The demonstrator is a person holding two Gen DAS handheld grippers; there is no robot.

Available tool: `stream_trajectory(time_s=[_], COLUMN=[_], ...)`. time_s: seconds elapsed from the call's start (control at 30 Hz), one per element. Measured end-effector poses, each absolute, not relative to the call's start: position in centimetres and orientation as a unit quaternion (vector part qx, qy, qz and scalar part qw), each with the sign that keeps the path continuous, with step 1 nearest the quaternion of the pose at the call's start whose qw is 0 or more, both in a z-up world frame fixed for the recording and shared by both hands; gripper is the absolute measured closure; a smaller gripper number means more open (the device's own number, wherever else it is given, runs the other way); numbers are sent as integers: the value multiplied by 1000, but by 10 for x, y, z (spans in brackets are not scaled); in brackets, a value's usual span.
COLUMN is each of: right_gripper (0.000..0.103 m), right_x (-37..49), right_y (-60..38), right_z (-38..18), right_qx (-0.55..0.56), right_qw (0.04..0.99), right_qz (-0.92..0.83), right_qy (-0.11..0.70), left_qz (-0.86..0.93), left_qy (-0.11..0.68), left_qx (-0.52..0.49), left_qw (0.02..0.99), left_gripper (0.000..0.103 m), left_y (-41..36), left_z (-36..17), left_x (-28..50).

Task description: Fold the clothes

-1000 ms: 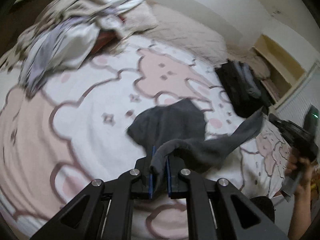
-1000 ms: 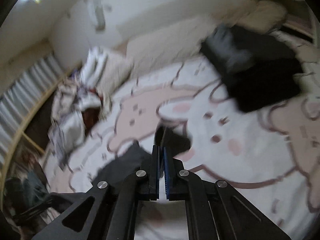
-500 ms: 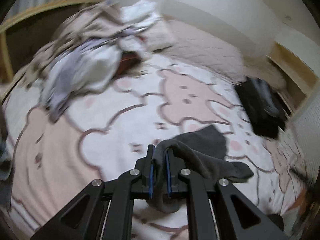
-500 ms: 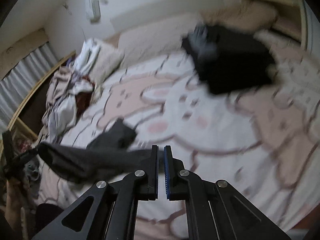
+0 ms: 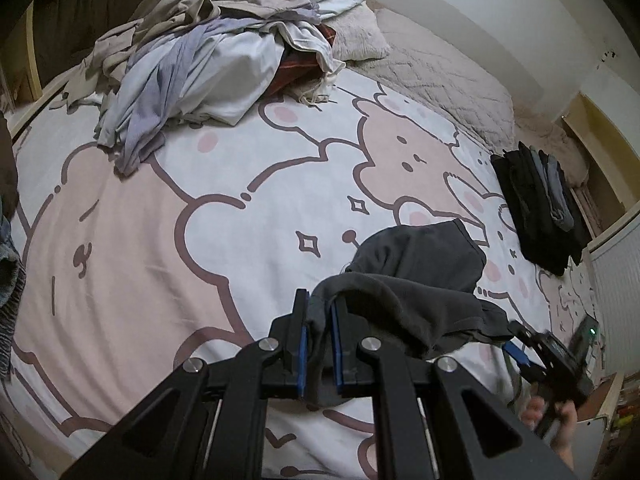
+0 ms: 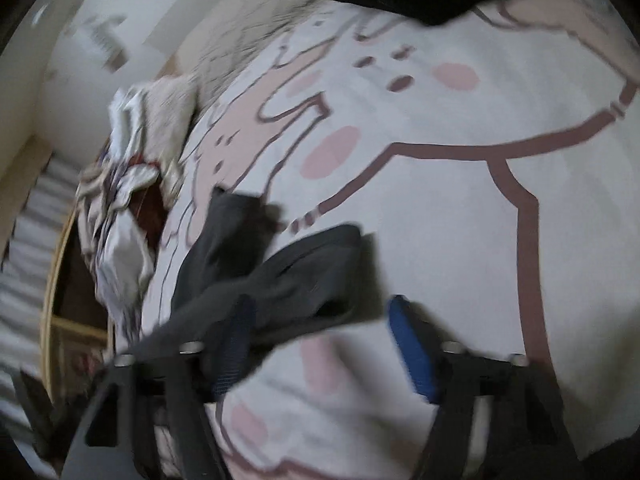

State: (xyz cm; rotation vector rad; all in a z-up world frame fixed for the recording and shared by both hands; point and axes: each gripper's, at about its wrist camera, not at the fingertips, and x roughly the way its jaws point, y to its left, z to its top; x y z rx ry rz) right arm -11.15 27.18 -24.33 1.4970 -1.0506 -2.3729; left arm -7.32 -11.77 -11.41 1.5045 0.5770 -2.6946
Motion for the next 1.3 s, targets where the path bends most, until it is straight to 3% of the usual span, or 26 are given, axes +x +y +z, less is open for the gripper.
stream_trajectory(time_s=[0.07, 0.13, 0.17, 0.37, 0.6, 0.67, 0.73, 0.87, 1.03, 1.3], right_gripper=[59, 91, 96, 96, 96, 96, 96, 96, 96, 96], right_x=[-121, -130, -133, -152, -190, -194, -183, -142, -79, -45], right_y=[275, 276, 277, 292, 283, 275, 260, 246, 266, 345], right_z=[-254, -262, -261, -178, 25, 78, 138, 211, 198, 71], right_qx=[502, 508, 513, 462, 303, 257, 201, 113, 98, 232], right_qw=[77, 91, 92, 114, 148, 159, 182, 209, 207, 104], right_qz=[-777, -763, -759, -828, -929, -946, -959, -971, -973, -960], right_qy=[-371, -390, -390, -297, -154, -116, -86, -42, -25, -121], left_qz=[-854, -847, -844, -825, -822, -833, -847, -870, -877, -855], left_qy=[191, 201, 205, 211, 181, 173, 167, 160, 143, 108], left_qx=[485, 492, 496, 515, 496, 476, 452, 412, 405, 437], left_qw=[-4, -12, -20, -100, -212, -224, -224, -218, -215, -256], left_gripper=[93, 93, 93, 93, 93, 88, 63, 61, 61, 61], left_y=[-117, -114, -111, -65, -1, 7, 6, -3, -7, 32], left_z=[-116, -118, -119, -124, -97, -80, -64, -41, -39, -65], left_x=[-71, -67, -63, -19, 4, 5, 6, 6, -1, -14])
